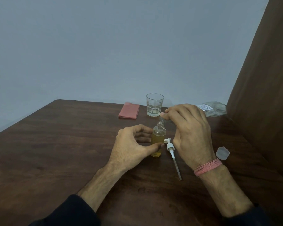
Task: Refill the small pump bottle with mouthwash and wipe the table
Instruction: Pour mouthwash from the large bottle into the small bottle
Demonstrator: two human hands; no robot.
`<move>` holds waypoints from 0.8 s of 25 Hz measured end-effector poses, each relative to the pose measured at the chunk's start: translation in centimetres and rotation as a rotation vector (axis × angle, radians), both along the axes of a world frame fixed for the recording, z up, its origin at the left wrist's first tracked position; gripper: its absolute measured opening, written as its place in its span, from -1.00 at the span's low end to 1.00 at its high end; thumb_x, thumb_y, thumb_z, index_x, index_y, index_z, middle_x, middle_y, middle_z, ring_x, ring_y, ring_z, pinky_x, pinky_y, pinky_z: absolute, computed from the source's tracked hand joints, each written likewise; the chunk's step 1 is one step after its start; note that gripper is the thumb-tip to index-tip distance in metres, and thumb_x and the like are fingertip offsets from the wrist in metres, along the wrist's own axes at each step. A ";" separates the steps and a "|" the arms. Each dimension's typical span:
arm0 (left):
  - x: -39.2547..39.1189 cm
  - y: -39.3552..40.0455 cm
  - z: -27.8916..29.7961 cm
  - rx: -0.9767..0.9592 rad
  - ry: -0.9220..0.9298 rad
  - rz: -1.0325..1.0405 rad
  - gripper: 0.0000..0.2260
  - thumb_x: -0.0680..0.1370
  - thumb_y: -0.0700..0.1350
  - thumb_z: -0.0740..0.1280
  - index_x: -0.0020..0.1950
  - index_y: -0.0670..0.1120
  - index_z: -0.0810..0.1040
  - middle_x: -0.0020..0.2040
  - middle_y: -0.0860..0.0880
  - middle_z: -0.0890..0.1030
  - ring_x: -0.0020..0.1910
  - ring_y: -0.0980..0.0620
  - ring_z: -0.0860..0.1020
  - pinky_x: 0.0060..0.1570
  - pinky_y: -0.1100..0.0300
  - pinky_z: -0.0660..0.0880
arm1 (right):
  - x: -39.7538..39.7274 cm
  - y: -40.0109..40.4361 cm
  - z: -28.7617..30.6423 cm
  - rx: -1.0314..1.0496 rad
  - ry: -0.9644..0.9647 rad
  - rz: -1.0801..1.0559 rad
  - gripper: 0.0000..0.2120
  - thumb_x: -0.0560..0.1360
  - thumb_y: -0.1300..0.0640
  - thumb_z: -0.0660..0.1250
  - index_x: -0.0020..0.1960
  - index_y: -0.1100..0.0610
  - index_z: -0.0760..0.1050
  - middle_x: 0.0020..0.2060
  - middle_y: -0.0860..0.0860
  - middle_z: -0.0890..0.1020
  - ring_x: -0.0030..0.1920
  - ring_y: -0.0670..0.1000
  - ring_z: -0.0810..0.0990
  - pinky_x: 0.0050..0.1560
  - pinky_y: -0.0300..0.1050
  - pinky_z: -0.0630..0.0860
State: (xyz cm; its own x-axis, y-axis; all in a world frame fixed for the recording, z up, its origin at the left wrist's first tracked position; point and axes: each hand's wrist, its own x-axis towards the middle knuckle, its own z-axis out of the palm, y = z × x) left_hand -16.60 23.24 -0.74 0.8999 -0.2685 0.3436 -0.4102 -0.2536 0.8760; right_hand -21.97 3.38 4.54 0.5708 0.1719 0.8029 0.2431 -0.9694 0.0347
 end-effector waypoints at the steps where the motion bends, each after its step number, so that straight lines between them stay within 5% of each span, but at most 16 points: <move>1: 0.0 -0.1 -0.1 -0.009 -0.001 -0.002 -0.55 0.35 0.20 0.80 0.15 0.11 0.81 0.05 0.18 0.86 0.07 0.23 0.83 0.16 0.10 0.80 | 0.0 -0.1 0.0 -0.004 0.001 -0.001 -0.49 0.35 0.46 0.37 0.20 0.06 0.66 0.14 -0.02 0.69 0.24 0.15 0.60 0.35 0.04 0.40; 20: -0.1 -0.2 -0.3 -0.024 0.003 -0.007 -0.62 0.39 0.12 0.82 0.13 0.11 0.81 0.02 0.21 0.86 0.05 0.24 0.83 0.16 0.10 0.80 | -0.2 0.1 0.7 -0.057 0.018 -0.019 -0.44 0.31 0.50 0.36 0.18 0.04 0.66 0.10 -0.04 0.70 0.23 0.15 0.62 0.56 0.16 0.31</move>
